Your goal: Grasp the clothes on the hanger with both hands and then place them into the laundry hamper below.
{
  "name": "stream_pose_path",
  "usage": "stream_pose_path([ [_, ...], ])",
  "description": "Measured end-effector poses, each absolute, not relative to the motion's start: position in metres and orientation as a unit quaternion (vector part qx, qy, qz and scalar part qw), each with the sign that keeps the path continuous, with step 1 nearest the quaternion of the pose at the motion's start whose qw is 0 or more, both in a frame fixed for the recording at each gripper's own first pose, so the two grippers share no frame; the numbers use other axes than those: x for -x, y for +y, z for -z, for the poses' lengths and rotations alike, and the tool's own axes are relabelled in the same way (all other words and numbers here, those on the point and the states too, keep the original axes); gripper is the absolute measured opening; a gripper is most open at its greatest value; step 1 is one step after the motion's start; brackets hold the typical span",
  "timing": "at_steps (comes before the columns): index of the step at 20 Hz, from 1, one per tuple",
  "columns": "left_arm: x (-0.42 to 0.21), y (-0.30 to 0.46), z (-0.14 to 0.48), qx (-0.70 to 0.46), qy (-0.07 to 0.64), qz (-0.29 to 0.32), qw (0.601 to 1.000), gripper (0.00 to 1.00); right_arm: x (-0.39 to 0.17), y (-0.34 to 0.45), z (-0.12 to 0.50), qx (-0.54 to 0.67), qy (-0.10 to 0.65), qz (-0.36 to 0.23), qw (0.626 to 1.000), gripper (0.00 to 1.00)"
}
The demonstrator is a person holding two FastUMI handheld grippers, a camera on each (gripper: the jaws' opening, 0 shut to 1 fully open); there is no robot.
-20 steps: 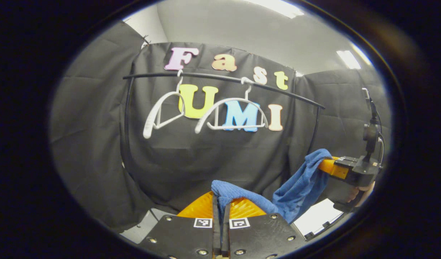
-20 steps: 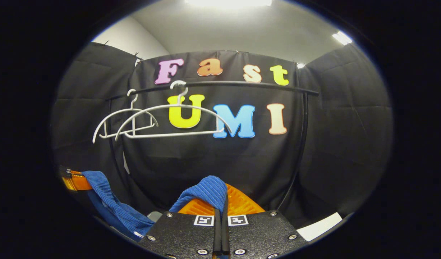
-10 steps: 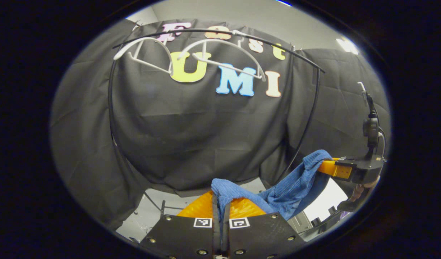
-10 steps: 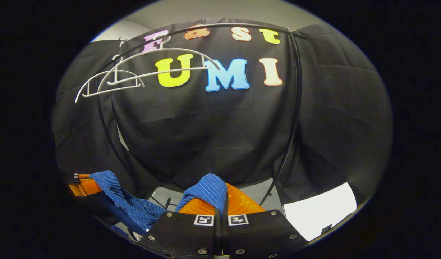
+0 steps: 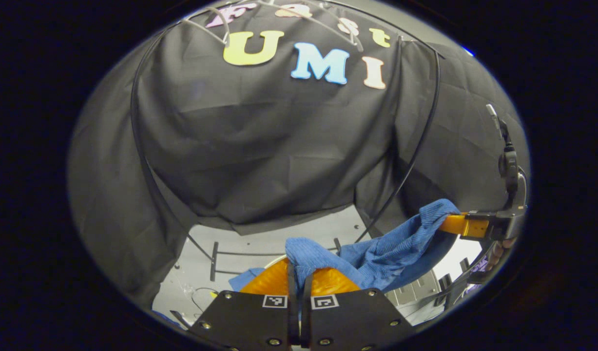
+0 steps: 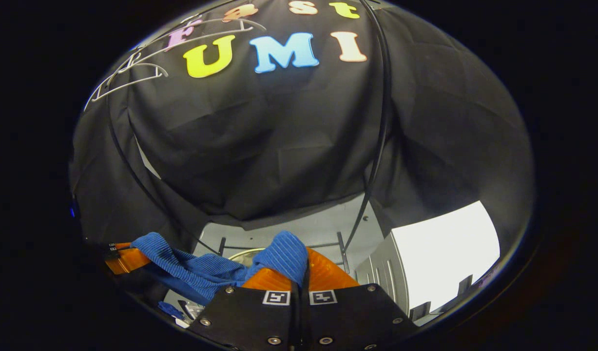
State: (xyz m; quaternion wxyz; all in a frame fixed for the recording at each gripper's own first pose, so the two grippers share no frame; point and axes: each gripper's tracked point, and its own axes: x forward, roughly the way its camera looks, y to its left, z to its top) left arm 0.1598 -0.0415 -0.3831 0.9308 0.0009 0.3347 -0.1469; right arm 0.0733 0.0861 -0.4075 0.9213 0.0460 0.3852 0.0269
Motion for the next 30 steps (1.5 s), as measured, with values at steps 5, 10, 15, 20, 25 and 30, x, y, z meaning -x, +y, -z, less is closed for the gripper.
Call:
stream_pose_path([
  [5,-0.158,-0.034,0.446,0.002,0.383,0.122,0.916,0.03,-0.072,0.094,0.46,-0.071,0.438,-0.025,0.896,0.01],
  [10,-0.162,-0.029,0.489,-0.005,0.405,0.119,0.907,0.02,-0.068,0.11,0.496,-0.068,0.469,-0.036,0.88,0.02],
  [15,-0.164,-0.026,0.498,-0.004,0.414,0.114,0.903,0.05,-0.065,0.12,0.507,-0.068,0.482,-0.042,0.873,0.05],
  [20,-0.159,-0.022,0.501,-0.011,0.42,0.12,0.899,0.05,-0.059,0.121,0.509,-0.06,0.493,-0.044,0.867,0.07],
  [25,-0.147,-0.017,0.497,0.002,0.434,0.113,0.894,0.13,-0.044,0.121,0.504,-0.062,0.507,-0.041,0.859,0.13],
  [30,-0.138,-0.007,0.463,-0.01,0.405,0.128,0.905,0.69,-0.029,0.129,0.484,-0.072,0.513,-0.058,0.853,0.63],
])
